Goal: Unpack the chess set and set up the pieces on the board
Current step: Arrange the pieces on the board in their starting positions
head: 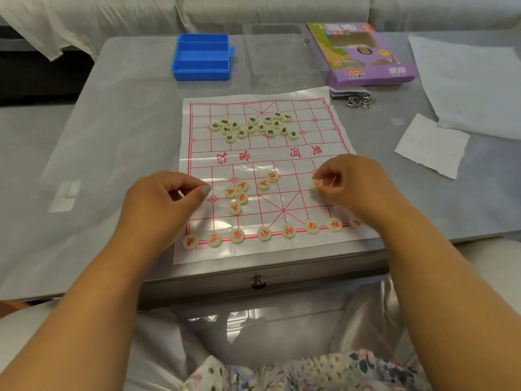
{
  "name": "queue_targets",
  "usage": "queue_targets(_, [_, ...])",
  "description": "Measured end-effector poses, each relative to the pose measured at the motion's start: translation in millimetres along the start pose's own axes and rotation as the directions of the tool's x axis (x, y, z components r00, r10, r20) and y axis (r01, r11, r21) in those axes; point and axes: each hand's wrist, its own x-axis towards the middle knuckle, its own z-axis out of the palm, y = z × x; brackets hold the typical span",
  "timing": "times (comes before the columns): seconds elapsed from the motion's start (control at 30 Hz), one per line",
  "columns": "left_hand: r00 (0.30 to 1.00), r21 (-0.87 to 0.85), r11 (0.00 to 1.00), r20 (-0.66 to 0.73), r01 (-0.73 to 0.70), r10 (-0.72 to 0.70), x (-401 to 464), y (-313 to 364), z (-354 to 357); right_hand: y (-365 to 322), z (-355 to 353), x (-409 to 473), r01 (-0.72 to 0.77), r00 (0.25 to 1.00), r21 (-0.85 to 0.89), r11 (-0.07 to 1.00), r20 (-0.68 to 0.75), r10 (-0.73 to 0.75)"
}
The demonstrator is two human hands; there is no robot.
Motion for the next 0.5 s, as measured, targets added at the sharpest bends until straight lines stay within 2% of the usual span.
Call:
queue_targets(0.1, [1.000, 0.017, 1.000, -0.006, 0.021, -0.021, 3, -2, 2, 30, -23, 4, -0.165, 0.974, 0.073, 0.984, -0.145, 0.174])
queue_targets(0.17, [0.999, 0.037, 0.998, -0.001, 0.048, -0.048, 4, -4, 4, 48, -33, 6, -0.249, 0.949, 0.082, 0.965, -0.176, 0.260])
queue_targets(0.5, [0.994, 0.028, 0.994, 0.020, 0.107, -0.108, 9, -6, 9, 54, -19, 16, -0.285, 0.953, 0.049, 0.957, -0.096, 0.288])
